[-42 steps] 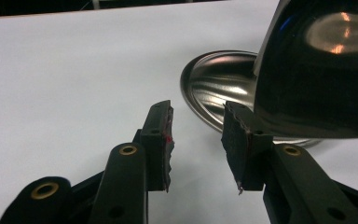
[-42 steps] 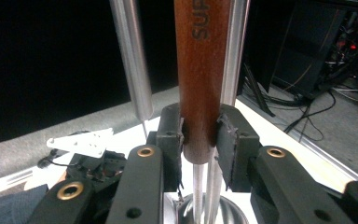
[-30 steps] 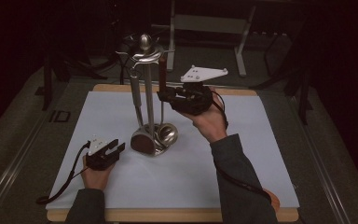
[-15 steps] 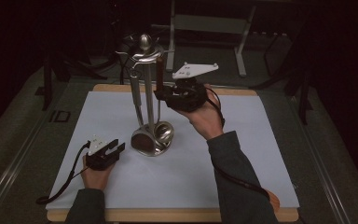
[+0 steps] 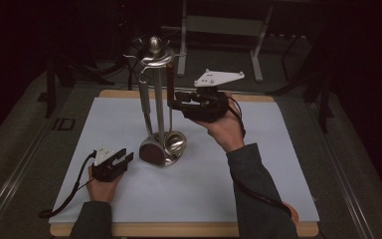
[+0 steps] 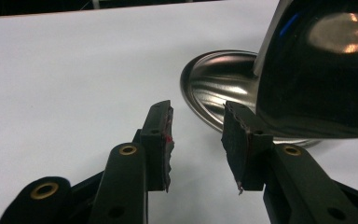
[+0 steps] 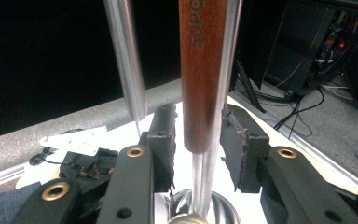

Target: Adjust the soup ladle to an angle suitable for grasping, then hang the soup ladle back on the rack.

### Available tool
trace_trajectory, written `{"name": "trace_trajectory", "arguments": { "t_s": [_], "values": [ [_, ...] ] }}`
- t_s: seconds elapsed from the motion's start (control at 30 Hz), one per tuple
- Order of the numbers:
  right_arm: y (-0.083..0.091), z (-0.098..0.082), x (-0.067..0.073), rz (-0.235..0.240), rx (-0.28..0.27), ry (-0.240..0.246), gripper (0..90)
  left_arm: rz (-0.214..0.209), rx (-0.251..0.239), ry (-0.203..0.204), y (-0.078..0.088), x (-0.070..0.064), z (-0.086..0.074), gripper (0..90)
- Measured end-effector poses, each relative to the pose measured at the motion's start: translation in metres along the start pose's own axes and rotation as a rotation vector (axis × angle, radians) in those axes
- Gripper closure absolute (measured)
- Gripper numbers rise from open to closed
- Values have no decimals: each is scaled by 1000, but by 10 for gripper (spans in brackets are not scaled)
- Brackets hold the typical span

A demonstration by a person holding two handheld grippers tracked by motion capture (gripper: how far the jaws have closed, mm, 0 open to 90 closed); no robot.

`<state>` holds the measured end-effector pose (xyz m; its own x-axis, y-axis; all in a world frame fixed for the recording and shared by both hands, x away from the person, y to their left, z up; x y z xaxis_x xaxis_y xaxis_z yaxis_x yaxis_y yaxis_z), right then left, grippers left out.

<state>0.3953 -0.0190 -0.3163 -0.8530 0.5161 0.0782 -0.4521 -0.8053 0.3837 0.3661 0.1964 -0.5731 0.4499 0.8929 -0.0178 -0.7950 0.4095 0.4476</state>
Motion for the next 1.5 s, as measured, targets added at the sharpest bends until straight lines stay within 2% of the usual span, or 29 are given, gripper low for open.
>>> {"name": "trace_trajectory", "arguments": {
  "t_s": [0.23,0.57,0.67,0.83,0.97,1.03,1.1,1.27,1.37,1.5],
  "values": [
    [9,-11,-15,-27,16,-16,635,0,-4,10,0,1,0,627],
    [10,-32,-31,-86,84,-19,610,-4,-12,8,1,0,1,628],
    [9,-43,-41,-148,139,-20,608,-2,-13,7,1,0,1,627],
    [3,-63,-55,-216,228,-32,597,-2,-20,2,3,0,3,636],
    [1,-76,-62,-226,265,-45,590,-2,-45,8,6,-2,6,658],
    [1,-82,-65,-232,281,-46,585,-18,-70,21,10,-4,10,682],
    [1,-89,-69,-249,304,-43,580,-38,-117,39,16,-8,19,721],
    [3,-106,-75,-259,345,-49,568,-59,-232,36,39,-16,45,886],
    [2,-120,-80,-274,378,-50,564,-67,-298,26,51,-22,63,898],
    [1,-135,-84,-277,407,-60,558,-79,-406,11,71,-32,96,899]
  ]
}}
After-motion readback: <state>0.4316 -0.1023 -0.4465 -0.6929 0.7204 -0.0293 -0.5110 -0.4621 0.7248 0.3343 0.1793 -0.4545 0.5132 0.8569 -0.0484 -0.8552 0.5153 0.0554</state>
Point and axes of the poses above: each handheld gripper's, and its own axes: y roughly backward along the jaws, z roughly out of its top, x roughly to its left, the point moved 8 cm from there along -y, roughly forward along the jaws, and after that the axes turned 4 degrees about -y, right-handed, at the moved point
